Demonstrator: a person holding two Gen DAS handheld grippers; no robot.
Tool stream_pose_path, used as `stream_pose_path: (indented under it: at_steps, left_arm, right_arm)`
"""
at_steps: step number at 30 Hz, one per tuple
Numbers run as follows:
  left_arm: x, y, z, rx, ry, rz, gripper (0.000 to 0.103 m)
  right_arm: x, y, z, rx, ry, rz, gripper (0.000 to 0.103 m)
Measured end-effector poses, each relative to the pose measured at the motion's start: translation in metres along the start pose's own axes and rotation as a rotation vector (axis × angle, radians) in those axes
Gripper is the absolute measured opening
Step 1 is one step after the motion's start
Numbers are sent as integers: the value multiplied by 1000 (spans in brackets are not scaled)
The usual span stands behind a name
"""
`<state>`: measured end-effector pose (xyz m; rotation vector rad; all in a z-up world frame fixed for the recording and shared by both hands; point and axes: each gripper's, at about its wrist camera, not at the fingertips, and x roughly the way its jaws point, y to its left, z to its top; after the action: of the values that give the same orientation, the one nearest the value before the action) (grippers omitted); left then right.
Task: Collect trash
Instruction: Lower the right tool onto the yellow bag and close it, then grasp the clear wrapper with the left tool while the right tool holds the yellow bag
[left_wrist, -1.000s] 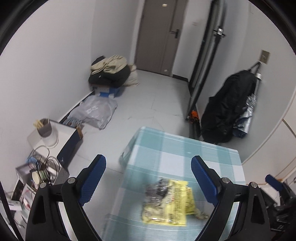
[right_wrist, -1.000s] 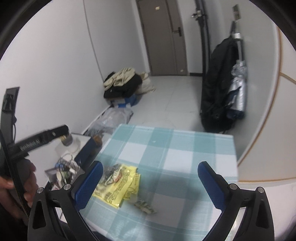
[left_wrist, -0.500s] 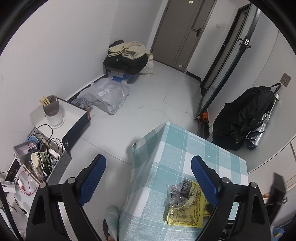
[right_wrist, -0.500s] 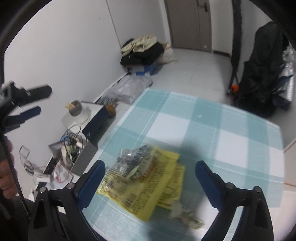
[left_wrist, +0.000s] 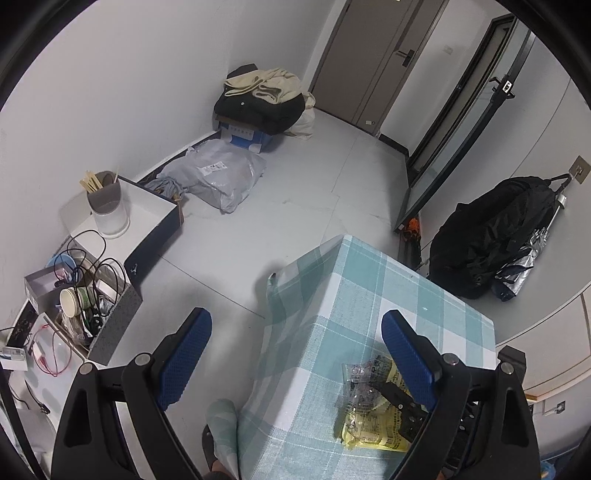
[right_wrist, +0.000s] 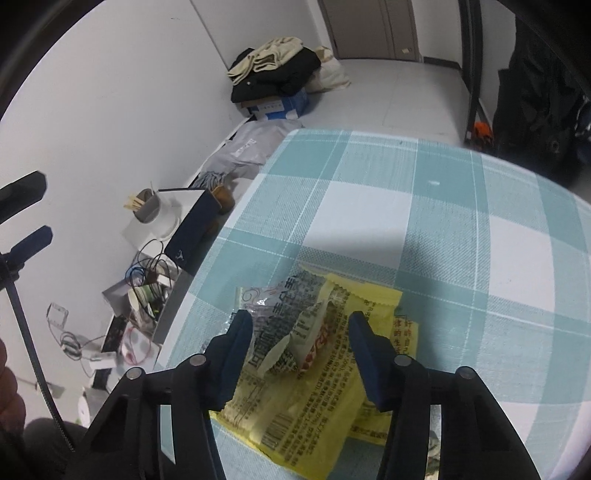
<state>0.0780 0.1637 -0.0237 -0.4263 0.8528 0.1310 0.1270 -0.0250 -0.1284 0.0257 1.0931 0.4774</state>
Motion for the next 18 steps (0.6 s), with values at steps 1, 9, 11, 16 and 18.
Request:
stream_pose_path:
  at_steps: [1, 9, 11, 16, 18]
  left_arm:
    - [1, -1, 0, 7, 1, 9, 91]
    - [3, -3, -2, 34, 8, 29, 91]
    - [4, -3, -2, 41, 8, 36, 91]
    - [6, -5, -3, 56, 19, 47, 91]
    - [9, -7, -6, 73, 28, 49, 91]
  right_arm:
    - [2, -1, 0, 7, 9, -5, 41]
    - [3, -2, -1, 34, 14, -16, 17]
    - [0, -1, -1, 36, 3, -11, 16]
    - [-10, -2, -2, 30, -20, 2, 15]
    - [-17, -4, -2, 30, -38, 5, 15]
